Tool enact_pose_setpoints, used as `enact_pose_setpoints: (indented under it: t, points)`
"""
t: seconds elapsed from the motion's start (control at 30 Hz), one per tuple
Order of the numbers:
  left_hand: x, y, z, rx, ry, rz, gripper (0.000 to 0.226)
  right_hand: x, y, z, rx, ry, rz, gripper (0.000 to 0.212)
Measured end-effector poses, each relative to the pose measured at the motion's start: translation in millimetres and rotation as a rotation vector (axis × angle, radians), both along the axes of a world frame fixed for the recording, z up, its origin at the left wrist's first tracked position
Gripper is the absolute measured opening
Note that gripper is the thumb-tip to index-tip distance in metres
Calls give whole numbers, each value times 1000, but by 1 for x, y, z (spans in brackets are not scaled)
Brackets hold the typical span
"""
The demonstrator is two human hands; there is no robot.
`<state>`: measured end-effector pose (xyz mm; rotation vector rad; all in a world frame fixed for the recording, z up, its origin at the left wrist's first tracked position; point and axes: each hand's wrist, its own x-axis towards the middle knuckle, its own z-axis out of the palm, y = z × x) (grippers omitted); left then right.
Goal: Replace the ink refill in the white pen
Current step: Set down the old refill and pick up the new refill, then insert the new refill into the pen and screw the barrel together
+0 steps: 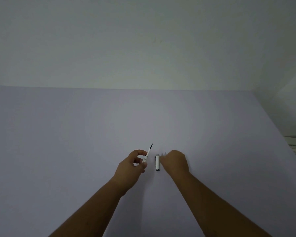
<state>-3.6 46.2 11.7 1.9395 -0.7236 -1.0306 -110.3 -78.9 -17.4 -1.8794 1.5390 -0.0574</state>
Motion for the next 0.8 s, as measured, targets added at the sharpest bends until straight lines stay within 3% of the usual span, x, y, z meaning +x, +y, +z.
enact_pose_setpoints:
  t: [0.07, 0.23, 0.3, 0.8]
  points:
    - [1, 0, 1, 3, 2, -7, 26, 1, -5, 13, 17, -170, -41, 37]
    - [0, -2, 8, 1, -8, -37, 26, 5, -15, 52, 204, -660, -164, 12]
    - [0, -4, 9, -4, -8, -49, 25, 6, -18, 60, 255, -766, -194, 8]
    - [-6, -7, 34, -26, -31, -82, 19, -10, -8, 81, 198, -827, -173, 6]
